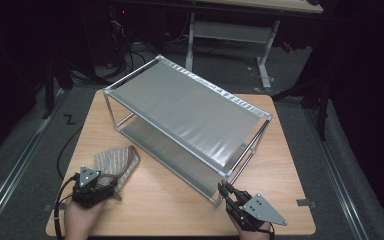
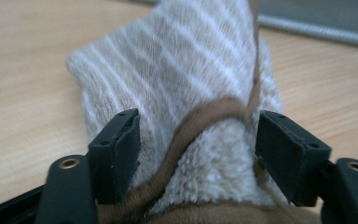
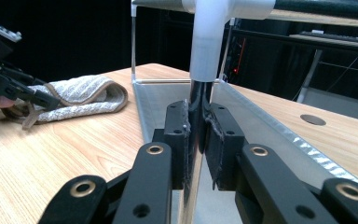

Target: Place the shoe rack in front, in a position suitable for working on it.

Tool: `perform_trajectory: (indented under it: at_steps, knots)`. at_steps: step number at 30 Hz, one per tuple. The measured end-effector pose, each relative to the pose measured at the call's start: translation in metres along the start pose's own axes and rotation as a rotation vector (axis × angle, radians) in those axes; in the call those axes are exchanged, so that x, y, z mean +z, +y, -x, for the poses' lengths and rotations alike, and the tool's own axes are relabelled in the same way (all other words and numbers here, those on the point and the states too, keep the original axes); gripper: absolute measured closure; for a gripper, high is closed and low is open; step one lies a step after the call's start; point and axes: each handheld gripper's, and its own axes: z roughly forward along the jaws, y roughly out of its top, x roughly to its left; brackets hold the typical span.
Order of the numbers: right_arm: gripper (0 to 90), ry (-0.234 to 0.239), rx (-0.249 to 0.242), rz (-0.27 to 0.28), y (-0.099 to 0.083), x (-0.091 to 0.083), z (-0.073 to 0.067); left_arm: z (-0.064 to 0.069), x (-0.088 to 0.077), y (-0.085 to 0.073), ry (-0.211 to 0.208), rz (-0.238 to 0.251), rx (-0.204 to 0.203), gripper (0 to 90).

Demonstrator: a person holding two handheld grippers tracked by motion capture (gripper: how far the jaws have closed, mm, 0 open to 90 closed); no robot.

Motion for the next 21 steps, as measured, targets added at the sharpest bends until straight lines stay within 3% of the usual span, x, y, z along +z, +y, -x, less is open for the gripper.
perform_trajectory:
  at_steps: [4,7,10,15,19,21]
  knots:
    - [79.6,0.001,0.001,0.001,0.000,0.000,0.000,0.004,0.004,-0.001,0.018,-0.026,0.035,46.3]
    - [79.7,-0.001,0.005,0.001,-0.001,-0.001,0.000,0.008,0.004,-0.001,0.039,-0.033,0.091,63.0]
    - [79.8,0.000,0.005,0.003,-0.001,-0.002,0.000,0.013,0.005,0.000,0.039,-0.038,0.137,71.7]
    - [79.7,-0.002,0.004,0.000,-0.001,-0.003,0.000,0.024,0.006,0.002,-0.021,-0.019,0.154,74.1]
    - [79.8,-0.001,0.000,0.005,-0.001,-0.004,0.000,0.035,0.004,0.005,-0.081,0.037,0.150,75.0]
    - [79.7,-0.004,-0.002,0.004,-0.001,-0.004,0.000,0.041,0.001,0.009,-0.092,0.065,0.171,75.1]
